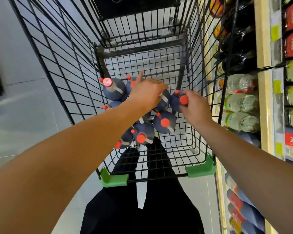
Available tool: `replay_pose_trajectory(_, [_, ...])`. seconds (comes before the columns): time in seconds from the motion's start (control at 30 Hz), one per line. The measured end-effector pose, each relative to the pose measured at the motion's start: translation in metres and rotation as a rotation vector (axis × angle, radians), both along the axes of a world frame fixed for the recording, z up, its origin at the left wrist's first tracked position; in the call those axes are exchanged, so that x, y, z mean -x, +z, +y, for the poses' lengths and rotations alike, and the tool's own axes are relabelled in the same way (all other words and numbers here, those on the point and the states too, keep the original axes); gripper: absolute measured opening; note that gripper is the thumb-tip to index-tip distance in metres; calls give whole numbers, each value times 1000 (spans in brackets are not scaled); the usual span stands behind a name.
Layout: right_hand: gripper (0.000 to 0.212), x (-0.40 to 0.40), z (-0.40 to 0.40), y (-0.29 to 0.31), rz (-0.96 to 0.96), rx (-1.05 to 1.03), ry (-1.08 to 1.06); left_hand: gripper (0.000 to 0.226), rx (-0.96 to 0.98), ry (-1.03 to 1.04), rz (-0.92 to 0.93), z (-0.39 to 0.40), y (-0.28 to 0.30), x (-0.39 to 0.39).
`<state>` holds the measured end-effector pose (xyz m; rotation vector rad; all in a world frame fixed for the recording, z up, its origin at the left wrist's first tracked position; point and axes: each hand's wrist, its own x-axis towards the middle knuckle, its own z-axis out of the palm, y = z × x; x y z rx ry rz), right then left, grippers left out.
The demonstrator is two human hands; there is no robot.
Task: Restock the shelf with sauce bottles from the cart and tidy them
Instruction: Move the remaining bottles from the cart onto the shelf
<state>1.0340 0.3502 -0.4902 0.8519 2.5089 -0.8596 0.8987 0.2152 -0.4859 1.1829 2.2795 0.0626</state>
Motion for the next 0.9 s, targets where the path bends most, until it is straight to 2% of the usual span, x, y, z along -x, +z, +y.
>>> replay_pose_trajectory(0.17, [42, 2, -1, -4, 24, 39, -77, 46, 27, 9, 46, 4, -8, 4])
replay_pose_trajectory(0.3, [37, 4, -2, -4, 48, 52, -162, 26, 29, 35, 52, 2, -9, 4])
replay_pose_trajectory(0.43, [35, 5, -3, 7, 87, 55, -258, 32, -69, 214, -59, 3, 5, 9])
replay_pose_trajectory(0.57, [34, 15, -1, 40, 168, 34, -332, 34, -276, 446, -100, 3, 47, 28])
replay_pose_trajectory(0.9, [29, 8, -6, 171, 472, 37, -490, 31, -491, 595, 2, -28, 186, 59])
